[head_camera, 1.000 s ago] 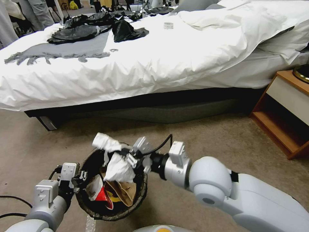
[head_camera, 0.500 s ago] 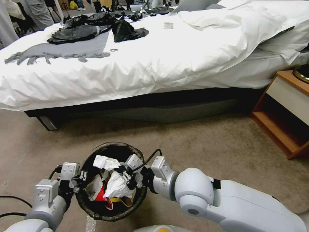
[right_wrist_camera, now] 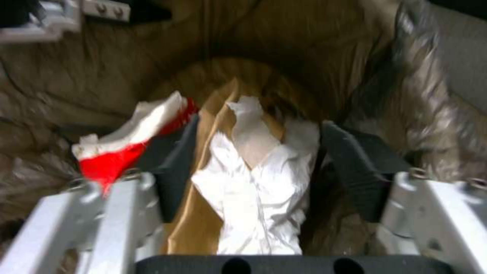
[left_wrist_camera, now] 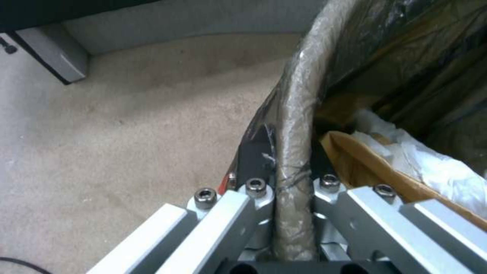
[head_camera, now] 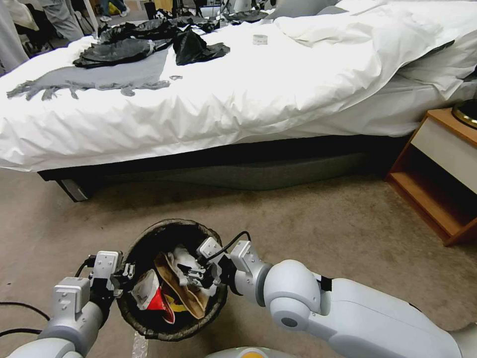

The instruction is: Pick up the trash bin, then pick up the garbage from the floor and place it into the trash bin.

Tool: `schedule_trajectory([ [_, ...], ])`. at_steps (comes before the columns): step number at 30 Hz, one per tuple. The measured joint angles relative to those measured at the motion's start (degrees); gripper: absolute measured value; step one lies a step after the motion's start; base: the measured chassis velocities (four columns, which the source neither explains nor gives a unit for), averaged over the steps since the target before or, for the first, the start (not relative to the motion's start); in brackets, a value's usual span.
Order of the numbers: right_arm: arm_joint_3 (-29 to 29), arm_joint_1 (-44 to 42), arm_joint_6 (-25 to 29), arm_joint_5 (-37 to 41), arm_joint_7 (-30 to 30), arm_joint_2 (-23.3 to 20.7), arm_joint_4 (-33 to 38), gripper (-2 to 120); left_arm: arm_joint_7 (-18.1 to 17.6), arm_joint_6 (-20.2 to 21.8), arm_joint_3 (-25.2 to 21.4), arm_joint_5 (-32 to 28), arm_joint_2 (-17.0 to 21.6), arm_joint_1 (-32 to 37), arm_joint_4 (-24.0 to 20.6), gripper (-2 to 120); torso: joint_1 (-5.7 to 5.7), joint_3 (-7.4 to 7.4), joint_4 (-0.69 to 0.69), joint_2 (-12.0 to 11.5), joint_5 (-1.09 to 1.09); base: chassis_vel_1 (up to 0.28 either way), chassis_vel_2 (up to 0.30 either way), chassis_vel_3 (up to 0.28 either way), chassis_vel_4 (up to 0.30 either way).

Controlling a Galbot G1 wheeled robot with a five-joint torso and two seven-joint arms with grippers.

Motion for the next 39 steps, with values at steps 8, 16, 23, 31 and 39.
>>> schedule_trajectory([
  [8, 2.18, -0.68, 0.18, 0.87, 1.50, -0.30, 2.83, 96, 0.02, 0.01, -0.11, 0.04, -0.04, -0.03, 0.00, 0, 0.00, 0.00, 0.00, 0.00, 0.00, 0.000, 0.000, 0.000, 0.000],
  [16, 8.45, -1.97, 2.25, 3.11, 2.08, -1.38, 7.76, 100, 0.03, 0.01, -0.14, 0.11, -0.47, -0.29, 0.00, 0, 0.00, 0.00, 0.01, 0.00, 0.01, 0.000, 0.000, 0.000, 0.000],
  [23, 18.09, -8.96, 13.56, -5.19, -2.53, -4.89, 11.30, 100, 0.03, -0.01, -0.23, 0.10, -0.82, -0.51, 0.00, 0, 0.00, 0.00, 0.00, 0.00, 0.01, 0.000, 0.000, 0.000, 0.000],
  [31, 32.48, -26.06, 22.41, -19.52, -2.42, -5.69, 11.74, 100, 0.00, -0.26, -0.29, 0.32, -1.43, -0.49, 0.00, 0, 0.00, 0.00, 0.00, 0.00, 0.00, 0.000, 0.000, 0.000, 0.000],
  [39, 49.64, -44.32, 27.62, -35.02, -3.37, 0.95, 9.06, 100, -0.02, -0.03, -0.37, 0.37, -2.21, -0.42, 0.00, 0, 0.00, 0.00, 0.00, 0.00, 0.00, 0.000, 0.000, 0.000, 0.000],
])
